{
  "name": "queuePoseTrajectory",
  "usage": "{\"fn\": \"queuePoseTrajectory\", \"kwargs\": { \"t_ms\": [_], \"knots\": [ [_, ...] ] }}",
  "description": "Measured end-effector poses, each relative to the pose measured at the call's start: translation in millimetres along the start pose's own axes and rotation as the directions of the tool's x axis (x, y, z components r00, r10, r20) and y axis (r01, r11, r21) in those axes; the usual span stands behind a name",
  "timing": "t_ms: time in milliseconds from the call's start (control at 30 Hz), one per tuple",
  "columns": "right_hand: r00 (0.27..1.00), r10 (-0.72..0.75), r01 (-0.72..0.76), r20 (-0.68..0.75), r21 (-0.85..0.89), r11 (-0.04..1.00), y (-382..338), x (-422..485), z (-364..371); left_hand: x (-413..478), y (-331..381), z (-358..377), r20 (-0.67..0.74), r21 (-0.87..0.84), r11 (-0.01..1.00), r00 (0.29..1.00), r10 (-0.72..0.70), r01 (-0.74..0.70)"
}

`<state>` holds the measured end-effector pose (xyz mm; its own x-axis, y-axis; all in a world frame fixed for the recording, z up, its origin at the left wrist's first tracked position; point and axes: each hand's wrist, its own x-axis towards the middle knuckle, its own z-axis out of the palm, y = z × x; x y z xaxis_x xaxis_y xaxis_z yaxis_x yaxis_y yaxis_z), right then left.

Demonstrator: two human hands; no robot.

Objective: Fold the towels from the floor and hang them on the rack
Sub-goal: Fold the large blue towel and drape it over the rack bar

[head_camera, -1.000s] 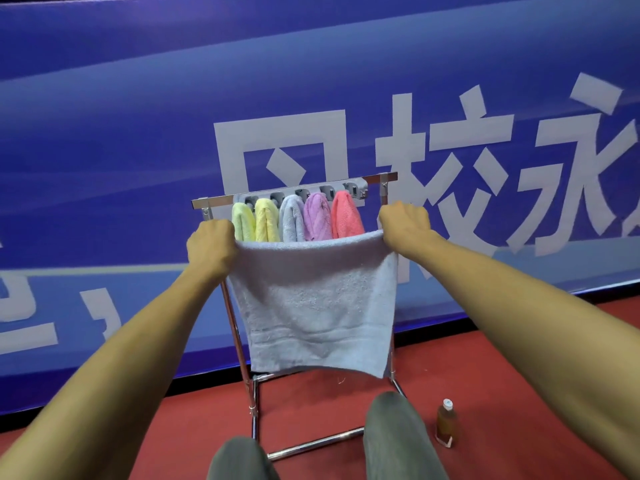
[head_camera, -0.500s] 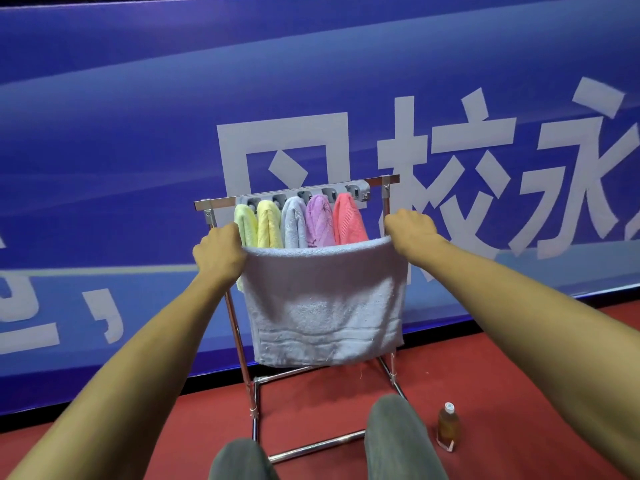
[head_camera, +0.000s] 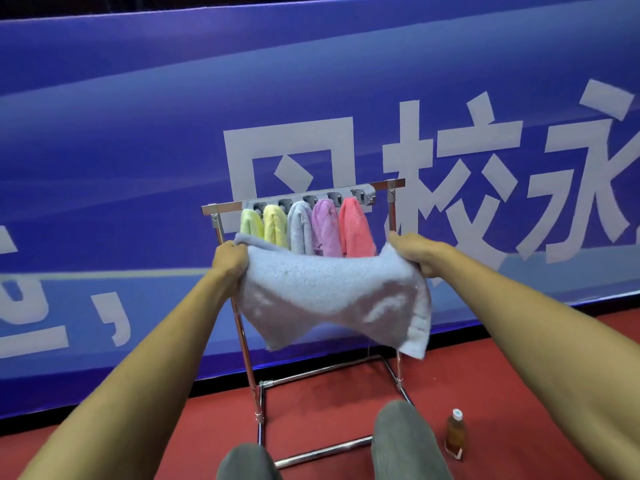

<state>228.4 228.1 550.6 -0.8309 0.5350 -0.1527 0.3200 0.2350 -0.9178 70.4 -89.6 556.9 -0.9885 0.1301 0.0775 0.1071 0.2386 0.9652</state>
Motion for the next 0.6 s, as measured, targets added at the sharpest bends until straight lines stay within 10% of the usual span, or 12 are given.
{"fn": "queuePoseTrajectory", "kwargs": {
  "t_ms": [200, 500, 600],
  "knots": [
    [0.947, 0.098, -0.005, 0.305, -0.294, 0.956, -3.9, -8.9, -7.3, -16.9, -1.3, -8.0, 0.451, 0.229, 0.950, 0.842, -0.296, 0.211],
    [0.993, -0.051, 0.111, 0.111, -0.636, 0.763, -14.7, -15.5, -12.5, -40.9, 20.2, -4.7, 0.758, 0.551, 0.832, 0.456, -0.467, -0.064],
    [0.990, -0.120, 0.144, 0.081, -0.596, 0.790, -18.2, -14.9, -19.0, -32.3, 16.3, -2.4, 0.624, 0.677, 0.733, 0.582, -0.521, -0.071]
  ]
}}
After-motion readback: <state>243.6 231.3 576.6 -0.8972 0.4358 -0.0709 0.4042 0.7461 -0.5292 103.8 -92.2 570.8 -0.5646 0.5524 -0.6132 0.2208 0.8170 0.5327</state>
